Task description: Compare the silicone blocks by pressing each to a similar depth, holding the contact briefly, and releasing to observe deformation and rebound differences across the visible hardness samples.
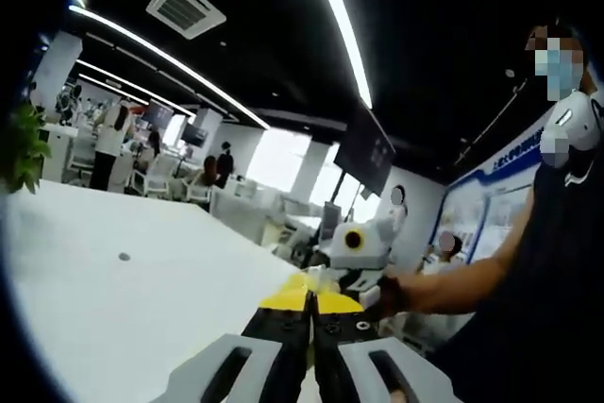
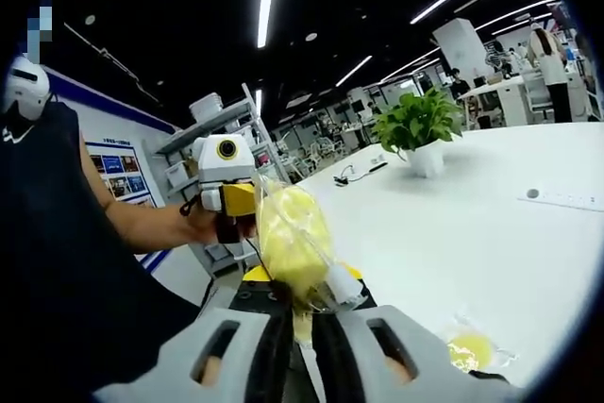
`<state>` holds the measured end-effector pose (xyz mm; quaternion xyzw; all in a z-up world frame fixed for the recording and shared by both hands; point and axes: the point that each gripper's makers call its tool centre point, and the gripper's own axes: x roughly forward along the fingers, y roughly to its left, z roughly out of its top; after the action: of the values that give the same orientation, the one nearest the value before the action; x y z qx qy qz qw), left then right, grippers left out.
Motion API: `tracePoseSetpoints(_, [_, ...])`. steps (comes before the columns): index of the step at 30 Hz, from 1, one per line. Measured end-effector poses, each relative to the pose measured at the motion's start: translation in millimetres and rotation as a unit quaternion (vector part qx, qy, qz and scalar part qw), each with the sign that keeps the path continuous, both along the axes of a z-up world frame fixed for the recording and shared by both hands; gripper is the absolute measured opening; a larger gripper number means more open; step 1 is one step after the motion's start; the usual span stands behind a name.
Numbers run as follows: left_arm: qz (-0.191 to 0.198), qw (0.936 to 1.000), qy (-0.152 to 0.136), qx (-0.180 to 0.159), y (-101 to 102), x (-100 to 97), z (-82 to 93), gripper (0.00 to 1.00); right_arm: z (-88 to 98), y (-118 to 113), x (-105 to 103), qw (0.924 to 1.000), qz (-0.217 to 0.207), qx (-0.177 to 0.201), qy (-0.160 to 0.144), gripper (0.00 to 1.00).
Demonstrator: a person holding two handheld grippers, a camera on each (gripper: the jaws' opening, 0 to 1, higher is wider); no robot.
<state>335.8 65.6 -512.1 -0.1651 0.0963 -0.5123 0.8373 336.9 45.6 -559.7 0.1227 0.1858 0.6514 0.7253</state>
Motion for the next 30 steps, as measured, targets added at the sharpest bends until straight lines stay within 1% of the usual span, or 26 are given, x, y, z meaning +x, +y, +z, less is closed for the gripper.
tracePoseSetpoints(1, [0.0, 1.0, -0.006, 0.001, 1, -0.7, 1.2, 0.0, 1.7, 1, -1, 1.0, 0.0, 0.0, 0.002, 0.02])
tracePoseSetpoints(2, [0.001, 1.0, -0.008, 0.0, 1, -1.1, 2.3, 0.0, 3.4, 2, -3, 0.9996, -0.005, 0.001, 0.028, 0.02])
tracePoseSetpoints(3, [0.0, 0.9999, -0.012, -0.004, 2, -2.6, 5.4, 0.0, 6.2, 2, -5, 0.9995, 0.003, 0.01, 0.028, 0.04])
tracePoseSetpoints(4, [-0.006, 0.9998, -0.011, -0.018, 1, -4.8, 11.0, 0.0, 14.2, 3, -3, 0.9992, 0.0, 0.036, -0.016, 0.04])
tracePoseSetpoints(5, [-0.007, 0.9997, -0.005, -0.022, 0, -5.9, 14.0, 0.0, 15.6, 2, -2, 0.9987, -0.01, 0.04, -0.03, 0.05])
tracePoseSetpoints(6, [-0.007, 0.9998, -0.004, -0.02, 0, -6.3, 15.2, 0.0, 13.0, 1, -7, 0.9994, -0.004, 0.032, -0.012, 0.05])
tracePoseSetpoints(7, [-0.007, 0.9998, -0.007, -0.019, -1, -7.4, 16.7, 0.0, 14.3, 2, -7, 0.9993, -0.002, 0.035, -0.009, 0.06])
tracePoseSetpoints(9, [-0.007, 0.9997, -0.005, -0.021, 0, -7.6, 18.9, 0.0, 17.4, 3, -7, 0.999, -0.006, 0.04, -0.02, 0.07])
tracePoseSetpoints(11, [-0.013, 0.9994, -0.001, -0.032, 0, -9.5, 22.6, 0.0, 20.5, 5, -9, 0.9988, -0.004, 0.047, -0.012, 0.07])
tracePoseSetpoints(13, [-0.012, 0.9991, 0.005, -0.04, 0, -9.5, 24.6, 0.0, 23.2, 5, -8, 0.9981, -0.015, 0.05, -0.034, 0.08])
tracePoseSetpoints(15, [-0.012, 0.999, 0.006, -0.043, 0, -10.5, 27.1, 0.0, 24.6, 5, -9, 0.9983, -0.018, 0.05, -0.025, 0.09])
tracePoseSetpoints(17, [-0.014, 0.9988, 0.005, -0.047, -1, -11.8, 30.5, 0.0, 27.5, 5, -8, 0.9977, -0.024, 0.053, -0.033, 0.11])
tracePoseSetpoints(19, [-0.015, 0.9986, 0.002, -0.05, -2, -13.1, 33.9, 0.0, 27.8, 5, -7, 0.9975, -0.03, 0.053, -0.037, 0.15])
tracePoseSetpoints(20, [-0.015, 0.9987, 0.001, -0.049, -2, -13.0, 34.5, 0.0, 26.5, 5, -5, 0.9975, -0.036, 0.05, -0.035, 0.21])
tracePoseSetpoints(21, [-0.004, 0.9991, 0.0, -0.043, 1, -9.6, 33.5, 0.0, 25.6, 6, -3, 0.9974, -0.041, 0.048, -0.034, 0.27])
tracePoseSetpoints(22, [0.002, 0.9992, -0.002, -0.041, 2, -7.3, 33.1, 0.0, 22.0, 5, 2, 0.9973, -0.054, 0.039, -0.032, 0.34])
tracePoseSetpoints(23, [0.001, 0.9989, 0.004, -0.047, 4, -6.2, 34.7, 0.0, 19.6, 4, 5, 0.9968, -0.064, 0.031, -0.037, 0.43])
tracePoseSetpoints(24, [0.003, 0.9987, 0.005, -0.051, 6, -4.8, 35.9, 0.0, 19.7, 2, 13, 0.9941, -0.086, 0.029, -0.059, 0.52])
tracePoseSetpoints(25, [0.0, 0.9985, 0.007, -0.054, 7, -3.5, 37.2, 0.0, 19.9, 0, 18, 0.9915, -0.104, 0.025, -0.073, 0.62])
tracePoseSetpoints(26, [0.001, 0.9986, 0.008, -0.053, 7, -2.3, 37.3, 0.0, 17.7, -3, 23, 0.9891, -0.123, 0.016, -0.079, 0.74])
tracePoseSetpoints(28, [0.006, 0.9986, 0.01, -0.052, 10, 1.6, 38.0, 0.0, 15.3, -10, 31, 0.9851, -0.145, 0.002, -0.094, 0.87])
tracePoseSetpoints(29, [0.007, 0.9983, 0.009, -0.057, 11, 3.0, 40.4, 0.0, 13.7, -15, 35, 0.9819, -0.155, -0.012, -0.108, 0.94])
tracePoseSetpoints(30, [0.008, 0.998, 0.009, -0.062, 12, 4.0, 42.5, 0.0, 14.2, -19, 38, 0.9797, -0.164, -0.016, -0.114, 0.96])
